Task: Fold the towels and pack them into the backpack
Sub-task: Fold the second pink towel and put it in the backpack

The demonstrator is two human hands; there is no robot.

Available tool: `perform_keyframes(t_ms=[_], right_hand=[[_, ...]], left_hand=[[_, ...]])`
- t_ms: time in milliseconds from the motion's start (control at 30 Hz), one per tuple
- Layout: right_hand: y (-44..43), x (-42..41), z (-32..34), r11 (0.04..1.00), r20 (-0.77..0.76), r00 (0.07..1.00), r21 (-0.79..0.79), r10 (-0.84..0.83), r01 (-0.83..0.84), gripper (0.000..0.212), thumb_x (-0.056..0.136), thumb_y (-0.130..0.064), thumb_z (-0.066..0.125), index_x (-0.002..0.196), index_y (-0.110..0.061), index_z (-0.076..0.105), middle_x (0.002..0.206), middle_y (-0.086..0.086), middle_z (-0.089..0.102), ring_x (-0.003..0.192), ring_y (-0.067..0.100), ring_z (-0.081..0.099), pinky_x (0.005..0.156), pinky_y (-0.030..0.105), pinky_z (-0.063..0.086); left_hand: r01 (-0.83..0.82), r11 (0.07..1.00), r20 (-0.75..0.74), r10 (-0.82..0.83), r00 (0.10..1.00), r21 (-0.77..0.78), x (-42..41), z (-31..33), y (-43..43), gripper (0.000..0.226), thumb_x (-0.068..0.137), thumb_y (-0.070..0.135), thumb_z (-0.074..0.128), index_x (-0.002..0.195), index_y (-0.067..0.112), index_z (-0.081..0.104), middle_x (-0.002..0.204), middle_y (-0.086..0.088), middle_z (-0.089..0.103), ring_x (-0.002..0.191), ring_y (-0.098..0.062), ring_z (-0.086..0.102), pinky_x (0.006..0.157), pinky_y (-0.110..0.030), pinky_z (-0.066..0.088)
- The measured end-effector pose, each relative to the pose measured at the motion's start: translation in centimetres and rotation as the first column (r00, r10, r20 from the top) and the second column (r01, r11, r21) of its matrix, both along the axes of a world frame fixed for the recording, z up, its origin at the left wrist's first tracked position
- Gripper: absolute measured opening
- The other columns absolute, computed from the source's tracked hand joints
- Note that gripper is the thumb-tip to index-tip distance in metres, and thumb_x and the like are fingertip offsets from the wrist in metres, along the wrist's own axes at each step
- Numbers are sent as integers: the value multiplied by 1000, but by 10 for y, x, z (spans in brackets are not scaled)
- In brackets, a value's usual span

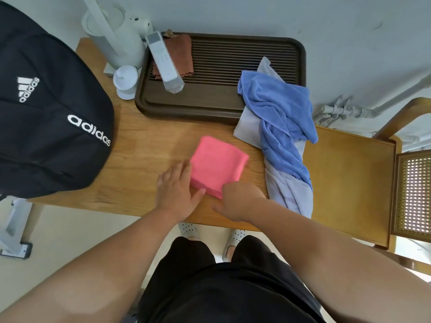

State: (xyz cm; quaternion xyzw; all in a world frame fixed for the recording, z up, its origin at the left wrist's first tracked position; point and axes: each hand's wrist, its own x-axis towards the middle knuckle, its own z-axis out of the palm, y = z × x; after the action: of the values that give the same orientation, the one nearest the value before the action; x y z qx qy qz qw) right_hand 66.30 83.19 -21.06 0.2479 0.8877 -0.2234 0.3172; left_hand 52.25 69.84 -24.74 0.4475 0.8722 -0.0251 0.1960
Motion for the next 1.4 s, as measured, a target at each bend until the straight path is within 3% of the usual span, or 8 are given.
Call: perform_keyframes(t_ms=[200, 300, 400, 567, 700, 1033, 1167, 1400], right_hand=[[19, -10, -1, 978, -116, 973, 41, -198, 204, 40, 98, -52, 47, 88, -16, 64, 82, 0, 61, 80, 23, 60, 70, 34, 52], [33, -11, -7, 898, -281, 900, 195, -334, 395, 38, 94, -51, 55, 108, -16, 60, 104, 3, 56, 98, 24, 54, 74, 36, 49], [37, -7, -17, 807, -269, 832, 230, -485, 544, 60, 82, -54, 68, 125, -16, 50, 123, 6, 47, 115, 30, 46, 88, 44, 48], [33, -12, -33, 943, -227, 952, 217, -204, 254, 83, 76, -51, 73, 145, -22, 38, 136, 3, 47, 122, 28, 45, 100, 43, 46], [39, -21, -31, 974, -208, 978, 211, -34, 79, 99, 70, -51, 80, 151, -26, 29, 141, -2, 45, 126, 26, 43, 104, 43, 44], [51, -34, -23, 977, -47, 985, 126, -168, 172, 60, 72, -45, 84, 116, -18, 53, 114, 1, 48, 92, 25, 58, 70, 38, 53], [49, -37, -24, 943, -262, 938, 179, -229, 280, 27, 86, -10, 66, 105, -16, 49, 111, 2, 48, 80, 27, 62, 60, 37, 51], [39, -8, -31, 955, -457, 889, 274, 27, 112, 50, 74, -20, 80, 116, -19, 54, 117, 3, 54, 94, 25, 57, 67, 38, 53]], left_hand=[[-30, 1000, 73, 30, 997, 1, -29, 7, 6, 59, 92, 58, 54, 139, 22, 52, 149, -4, 45, 136, -27, 41, 111, -47, 37], [-69, 992, 120, 56, 991, 107, -35, 17, 28, 47, 91, 55, 58, 128, 26, 53, 132, 1, 53, 121, -23, 50, 100, -43, 46], [24, 987, 216, -58, 975, 156, -37, 25, 57, 53, 91, 45, 63, 139, 27, 47, 143, -1, 45, 130, -25, 45, 107, -43, 41], [285, 954, 172, -298, 939, 97, -41, 27, 93, 86, 85, 37, 71, 156, 28, 25, 165, 0, 18, 146, -29, 28, 117, -46, 30], [504, 860, 121, -494, 861, -74, -44, 24, 101, 102, 74, 46, 76, 157, 22, 22, 155, 0, 35, 142, -25, 32, 113, -42, 31], [436, 887, 176, -410, 895, -150, -46, 22, 98, 45, 70, 46, 84, 101, 21, 63, 107, -2, 59, 102, -24, 58, 85, -39, 51], [347, 938, 157, -342, 926, -4, -47, 28, 98, 14, 84, 22, 69, 88, 24, 55, 92, 4, 57, 88, -22, 60, 77, -39, 54], [368, 923, 53, -376, 925, 113, -39, 34, 73, 17, 94, 16, 53, 109, 24, 48, 101, -1, 64, 95, -24, 60, 88, -37, 44]])
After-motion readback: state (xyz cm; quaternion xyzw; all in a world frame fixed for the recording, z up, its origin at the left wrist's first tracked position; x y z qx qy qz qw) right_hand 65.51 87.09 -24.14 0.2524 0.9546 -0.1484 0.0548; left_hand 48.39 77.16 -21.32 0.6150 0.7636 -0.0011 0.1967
